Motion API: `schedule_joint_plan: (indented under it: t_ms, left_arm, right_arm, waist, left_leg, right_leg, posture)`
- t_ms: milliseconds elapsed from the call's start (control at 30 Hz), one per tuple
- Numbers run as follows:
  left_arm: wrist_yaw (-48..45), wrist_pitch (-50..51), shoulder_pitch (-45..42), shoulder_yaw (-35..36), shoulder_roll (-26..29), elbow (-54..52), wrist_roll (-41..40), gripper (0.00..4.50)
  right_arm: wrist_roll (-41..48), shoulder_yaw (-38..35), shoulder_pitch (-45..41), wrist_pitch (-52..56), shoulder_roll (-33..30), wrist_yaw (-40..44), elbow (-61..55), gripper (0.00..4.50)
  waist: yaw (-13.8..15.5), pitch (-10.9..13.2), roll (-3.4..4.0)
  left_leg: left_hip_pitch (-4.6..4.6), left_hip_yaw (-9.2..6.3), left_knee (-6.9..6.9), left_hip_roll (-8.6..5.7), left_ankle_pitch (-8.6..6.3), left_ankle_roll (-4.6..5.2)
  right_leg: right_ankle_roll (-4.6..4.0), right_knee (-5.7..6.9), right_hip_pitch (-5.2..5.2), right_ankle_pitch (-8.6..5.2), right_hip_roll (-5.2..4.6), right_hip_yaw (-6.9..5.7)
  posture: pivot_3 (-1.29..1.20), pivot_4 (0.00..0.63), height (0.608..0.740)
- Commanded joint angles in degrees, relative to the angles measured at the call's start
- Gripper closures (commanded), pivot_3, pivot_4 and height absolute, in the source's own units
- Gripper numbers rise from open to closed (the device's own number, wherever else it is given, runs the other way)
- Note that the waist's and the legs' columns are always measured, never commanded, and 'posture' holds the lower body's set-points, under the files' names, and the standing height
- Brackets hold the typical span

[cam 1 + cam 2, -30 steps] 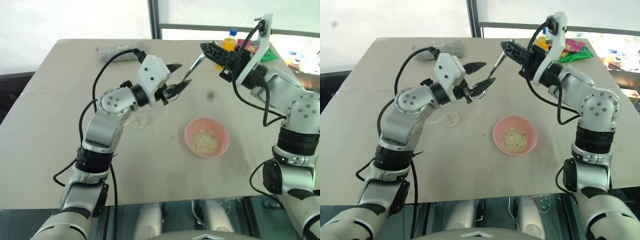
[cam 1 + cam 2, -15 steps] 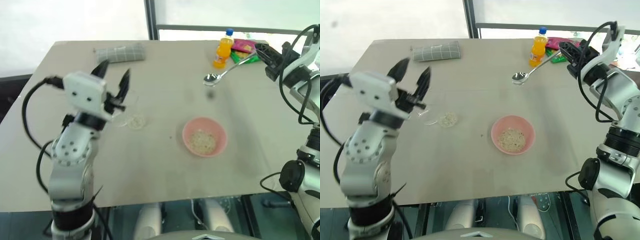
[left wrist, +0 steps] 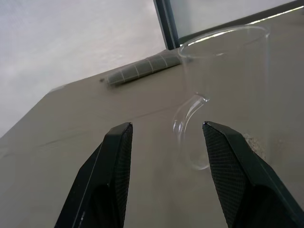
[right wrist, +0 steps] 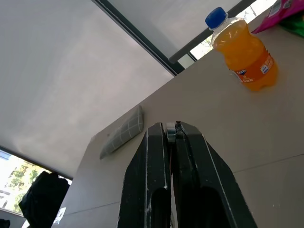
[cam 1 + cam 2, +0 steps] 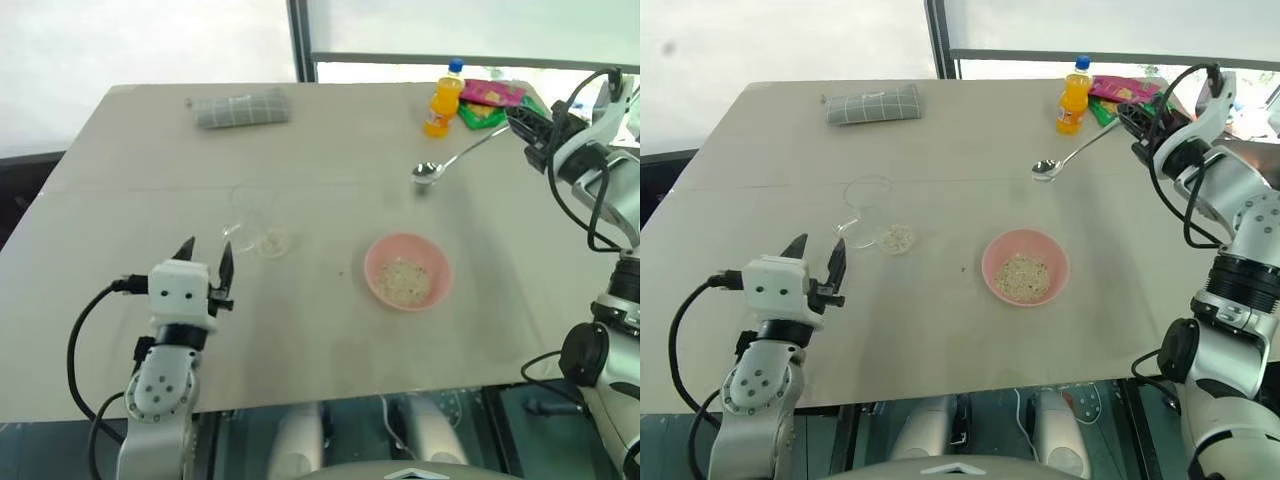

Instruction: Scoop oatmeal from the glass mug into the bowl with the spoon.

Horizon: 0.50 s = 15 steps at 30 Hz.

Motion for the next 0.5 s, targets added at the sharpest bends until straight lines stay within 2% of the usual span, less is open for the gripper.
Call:
schedule_joint_plan:
  t_ms: [33, 500]
  left_arm:
    - [0.0, -3.9, -2.0, -0.2, 0.7, 4.4, 0.6, 2.10]
    - [-1.3, -8.7, -10.4, 0.3, 3.6, 16.8, -0.4, 2.10]
  right_arm:
    - [1.0, -1.0, -1.5, -0.1, -0.6, -0.1, -3.3, 4.50]
    - [5.1, -2.2, 3.0, -0.4, 1.0, -5.6, -10.1, 4.50]
  waist:
    - [0.0, 0.0, 0.01]
    - [0.0, 0.0, 0.02]
  left_leg:
    - [-0.01, 0.00, 0.00, 0.00, 0.00, 0.00]
    - [-0.03, 0.02, 0.00, 0.05, 0.00, 0.00]
  right_leg:
    - [0.00, 0.00, 0.00, 0.00, 0.00, 0.00]
    - [0.01, 0.00, -0.04, 0.01, -0.01, 0.01]
  posture:
    - [0.00, 0.150, 0.740]
    - [0.00, 0.150, 0.740]
